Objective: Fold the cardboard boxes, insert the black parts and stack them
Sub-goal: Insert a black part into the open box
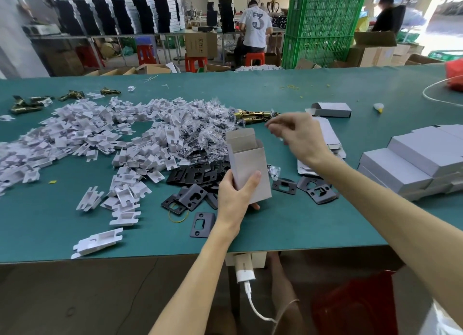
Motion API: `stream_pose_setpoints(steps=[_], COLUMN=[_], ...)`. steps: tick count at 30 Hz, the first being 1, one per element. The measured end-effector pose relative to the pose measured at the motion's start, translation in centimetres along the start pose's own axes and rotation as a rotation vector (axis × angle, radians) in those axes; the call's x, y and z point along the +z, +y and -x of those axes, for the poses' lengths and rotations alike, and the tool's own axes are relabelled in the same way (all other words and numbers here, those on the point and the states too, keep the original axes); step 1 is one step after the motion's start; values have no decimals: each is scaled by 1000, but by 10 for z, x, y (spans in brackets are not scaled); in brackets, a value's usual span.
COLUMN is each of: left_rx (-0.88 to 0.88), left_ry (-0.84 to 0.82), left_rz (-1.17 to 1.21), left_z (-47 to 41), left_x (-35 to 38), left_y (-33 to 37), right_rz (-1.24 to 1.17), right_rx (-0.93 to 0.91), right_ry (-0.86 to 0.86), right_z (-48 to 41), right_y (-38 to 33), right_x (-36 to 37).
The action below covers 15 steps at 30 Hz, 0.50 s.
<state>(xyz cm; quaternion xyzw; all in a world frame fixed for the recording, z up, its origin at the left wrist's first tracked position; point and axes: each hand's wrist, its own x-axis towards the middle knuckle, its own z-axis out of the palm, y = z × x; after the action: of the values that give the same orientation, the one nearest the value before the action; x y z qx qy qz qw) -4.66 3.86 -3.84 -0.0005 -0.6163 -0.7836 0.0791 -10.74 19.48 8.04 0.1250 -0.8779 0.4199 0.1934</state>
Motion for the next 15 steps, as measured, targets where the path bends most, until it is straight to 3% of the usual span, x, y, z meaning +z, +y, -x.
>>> stream_pose_setpoints(steps=[3,7,15], left_rx=[-2,12,-7], left_ry=[-5,-17,-5], left_rz=[-10,-33,16], left_z=[0,1,2], left_x=[0,1,-1], left_y=[1,3,5], right_rz=[-151,-91,377], right_rx=[-58,-166,-335], right_ry=[6,-68,-212], right_z=[-5,1,7], right_y=[-30,-56,-46], right_x=[-6,9,13])
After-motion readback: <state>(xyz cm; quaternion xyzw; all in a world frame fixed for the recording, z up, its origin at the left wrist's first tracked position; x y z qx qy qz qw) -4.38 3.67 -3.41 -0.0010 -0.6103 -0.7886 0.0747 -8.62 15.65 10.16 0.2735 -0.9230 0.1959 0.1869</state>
